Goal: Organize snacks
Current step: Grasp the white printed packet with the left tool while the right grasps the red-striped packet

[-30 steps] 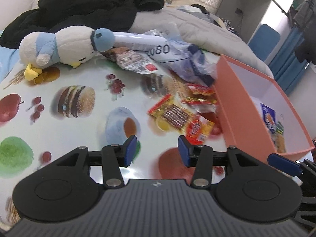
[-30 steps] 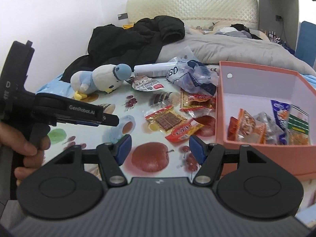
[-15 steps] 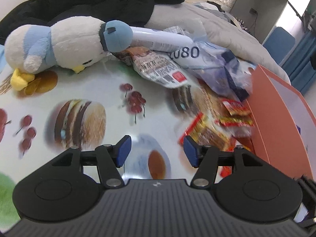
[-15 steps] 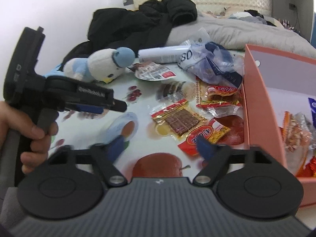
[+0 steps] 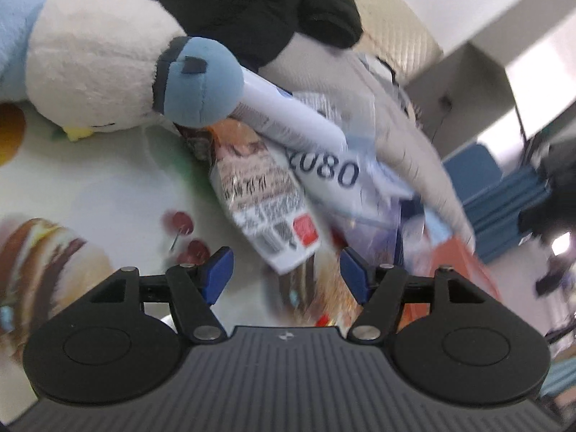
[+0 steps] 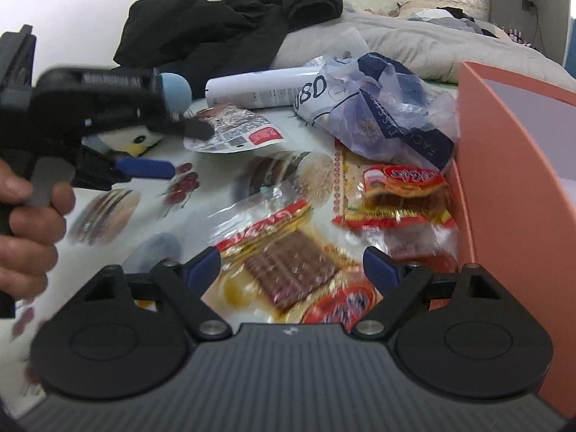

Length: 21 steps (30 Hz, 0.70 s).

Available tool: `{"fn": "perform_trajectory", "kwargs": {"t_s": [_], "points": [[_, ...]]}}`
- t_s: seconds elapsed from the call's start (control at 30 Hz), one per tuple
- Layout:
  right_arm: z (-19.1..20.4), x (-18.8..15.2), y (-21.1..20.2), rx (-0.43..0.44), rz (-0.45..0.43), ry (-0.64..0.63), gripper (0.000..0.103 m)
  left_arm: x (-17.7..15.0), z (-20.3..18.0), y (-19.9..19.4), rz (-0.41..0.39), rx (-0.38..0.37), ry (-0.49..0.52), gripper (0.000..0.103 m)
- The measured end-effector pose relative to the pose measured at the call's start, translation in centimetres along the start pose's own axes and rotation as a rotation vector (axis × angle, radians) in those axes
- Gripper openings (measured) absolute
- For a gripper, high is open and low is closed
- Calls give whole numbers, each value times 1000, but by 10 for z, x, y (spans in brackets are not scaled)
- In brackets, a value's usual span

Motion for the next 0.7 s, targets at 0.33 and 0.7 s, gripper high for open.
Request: {"fn": "perform_trajectory", "kwargs": {"t_s": [0.33, 0.7], "points": [[12, -11, 29, 49, 55, -163, 90, 1, 27, 37, 23, -33, -120, 32], [25, -11, 20, 66, 72, -213, 60, -11, 24, 7, 22, -31, -100, 5]]}}
Point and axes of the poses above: each gripper's, at about its wrist camera, not at the fingertips, and y roughly the way its jaws point, z to its left, x to its top, the point moved 6 cm from there along y, roughly the way its jaws point, and after that the axes turned 10 degrees about -x, right-handed, at the moved point
